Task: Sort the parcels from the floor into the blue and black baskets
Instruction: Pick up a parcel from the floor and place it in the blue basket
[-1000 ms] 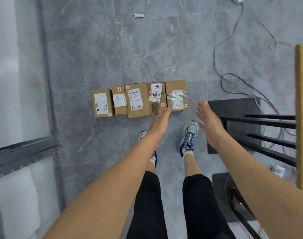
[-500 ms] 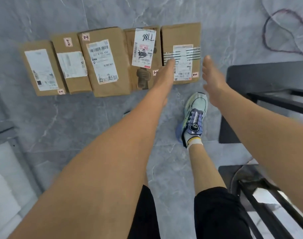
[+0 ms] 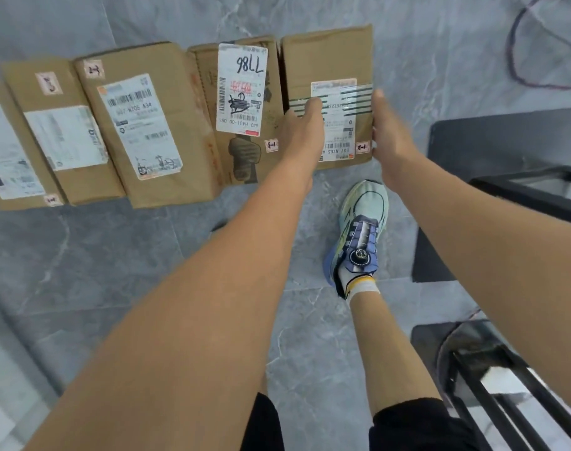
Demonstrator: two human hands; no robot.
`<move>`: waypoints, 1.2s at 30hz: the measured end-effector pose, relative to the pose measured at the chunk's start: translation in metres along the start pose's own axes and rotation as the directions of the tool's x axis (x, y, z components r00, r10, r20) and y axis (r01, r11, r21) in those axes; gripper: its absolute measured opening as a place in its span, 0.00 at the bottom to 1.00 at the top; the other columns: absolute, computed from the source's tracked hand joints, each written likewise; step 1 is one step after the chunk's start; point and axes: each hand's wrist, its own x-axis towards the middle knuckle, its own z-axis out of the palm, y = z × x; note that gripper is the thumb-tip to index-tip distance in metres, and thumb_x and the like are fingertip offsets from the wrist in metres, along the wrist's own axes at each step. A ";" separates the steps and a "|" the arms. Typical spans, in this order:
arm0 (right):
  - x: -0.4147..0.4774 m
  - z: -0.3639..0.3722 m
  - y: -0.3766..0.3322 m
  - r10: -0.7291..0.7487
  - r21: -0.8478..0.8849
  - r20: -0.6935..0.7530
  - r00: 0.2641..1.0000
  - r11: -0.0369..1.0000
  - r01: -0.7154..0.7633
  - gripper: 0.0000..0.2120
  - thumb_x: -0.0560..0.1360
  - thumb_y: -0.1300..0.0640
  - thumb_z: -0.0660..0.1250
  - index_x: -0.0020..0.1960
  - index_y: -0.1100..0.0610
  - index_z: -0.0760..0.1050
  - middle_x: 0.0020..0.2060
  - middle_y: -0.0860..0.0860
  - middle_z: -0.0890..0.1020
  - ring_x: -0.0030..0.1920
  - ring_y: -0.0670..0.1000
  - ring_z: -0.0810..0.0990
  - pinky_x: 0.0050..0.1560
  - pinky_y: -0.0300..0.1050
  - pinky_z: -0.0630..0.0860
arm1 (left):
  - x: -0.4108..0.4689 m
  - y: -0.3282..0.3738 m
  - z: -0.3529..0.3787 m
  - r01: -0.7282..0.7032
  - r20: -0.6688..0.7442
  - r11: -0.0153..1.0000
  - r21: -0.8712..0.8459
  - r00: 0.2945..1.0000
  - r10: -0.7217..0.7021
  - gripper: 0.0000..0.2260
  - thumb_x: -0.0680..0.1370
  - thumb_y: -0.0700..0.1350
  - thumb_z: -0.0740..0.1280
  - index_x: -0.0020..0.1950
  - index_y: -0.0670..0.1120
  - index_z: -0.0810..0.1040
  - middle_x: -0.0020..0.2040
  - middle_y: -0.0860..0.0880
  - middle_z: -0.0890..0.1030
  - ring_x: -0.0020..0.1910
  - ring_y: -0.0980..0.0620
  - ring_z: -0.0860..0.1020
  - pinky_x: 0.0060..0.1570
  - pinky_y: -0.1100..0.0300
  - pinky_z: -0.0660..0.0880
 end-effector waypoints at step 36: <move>-0.284 0.022 -0.234 -0.371 0.183 -0.164 0.914 0.899 0.397 0.23 0.86 0.35 0.50 0.66 0.42 0.79 0.56 0.39 0.87 0.55 0.36 0.83 0.53 0.37 0.71 | -0.317 0.181 -0.190 -0.387 0.105 0.889 -0.244 0.901 0.421 0.34 0.82 0.70 0.52 0.85 0.57 0.54 0.84 0.58 0.57 0.77 0.63 0.56 0.78 0.56 0.49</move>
